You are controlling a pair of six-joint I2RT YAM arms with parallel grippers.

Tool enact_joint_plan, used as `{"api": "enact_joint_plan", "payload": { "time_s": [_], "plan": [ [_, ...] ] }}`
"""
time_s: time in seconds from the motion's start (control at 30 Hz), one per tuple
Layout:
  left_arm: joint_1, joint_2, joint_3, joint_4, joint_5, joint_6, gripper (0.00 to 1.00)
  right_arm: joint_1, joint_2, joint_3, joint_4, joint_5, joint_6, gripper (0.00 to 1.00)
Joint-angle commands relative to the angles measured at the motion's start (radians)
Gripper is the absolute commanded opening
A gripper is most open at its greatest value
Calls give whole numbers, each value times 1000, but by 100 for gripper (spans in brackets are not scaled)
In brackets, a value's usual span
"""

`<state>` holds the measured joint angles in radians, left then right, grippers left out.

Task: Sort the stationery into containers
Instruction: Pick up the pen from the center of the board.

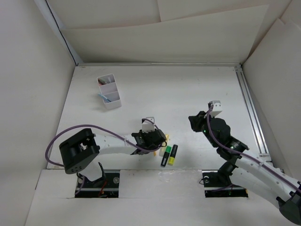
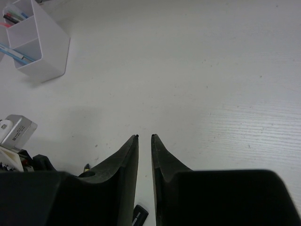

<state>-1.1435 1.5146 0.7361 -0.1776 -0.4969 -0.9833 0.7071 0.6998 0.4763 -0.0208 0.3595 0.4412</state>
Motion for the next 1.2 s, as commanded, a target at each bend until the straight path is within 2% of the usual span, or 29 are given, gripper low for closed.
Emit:
{"api": "enact_joint_plan", "payload": {
  "time_s": [0.0,0.07,0.17,0.3,0.47,0.73,0.83,0.9,1.03,1.07,1.1,1.17],
  "plan": [
    [-4,10,26,-33,-58,-41,33,-5,-2,42,25,-21,-6,23],
    [-4,39,37,-33,-58,-31,31,-5,-2,42,25,-21,-6,23],
    [-4,79,66,-33,-68,-22,21,-5,-2,42,25,-21,-6,23],
    [-4,91,85,-42,-77,-22,21,-5,-2,42,25,-31,-6,26],
    [-4,110,106,-66,-97,-12,0,-5,16,42,35,-40,-6,27],
    [-4,72,224,-109,-235,-3,0,-5,17,42,44,-50,-6,27],
    [95,11,259,-38,-249,60,0,-5,-2,42,44,-40,-6,27],
    [152,-40,235,108,-221,96,0,-5,-11,33,44,-31,-6,27],
    [394,-158,143,356,-106,123,0,-14,-11,33,44,-31,-6,27],
    [494,-204,113,416,-88,123,0,-14,-2,33,44,-31,-6,27],
    [534,-223,85,529,-101,123,0,-14,-2,33,44,-31,-6,27],
    [602,-237,33,620,-136,136,0,-14,7,33,53,-44,-6,27]
  ]
}}
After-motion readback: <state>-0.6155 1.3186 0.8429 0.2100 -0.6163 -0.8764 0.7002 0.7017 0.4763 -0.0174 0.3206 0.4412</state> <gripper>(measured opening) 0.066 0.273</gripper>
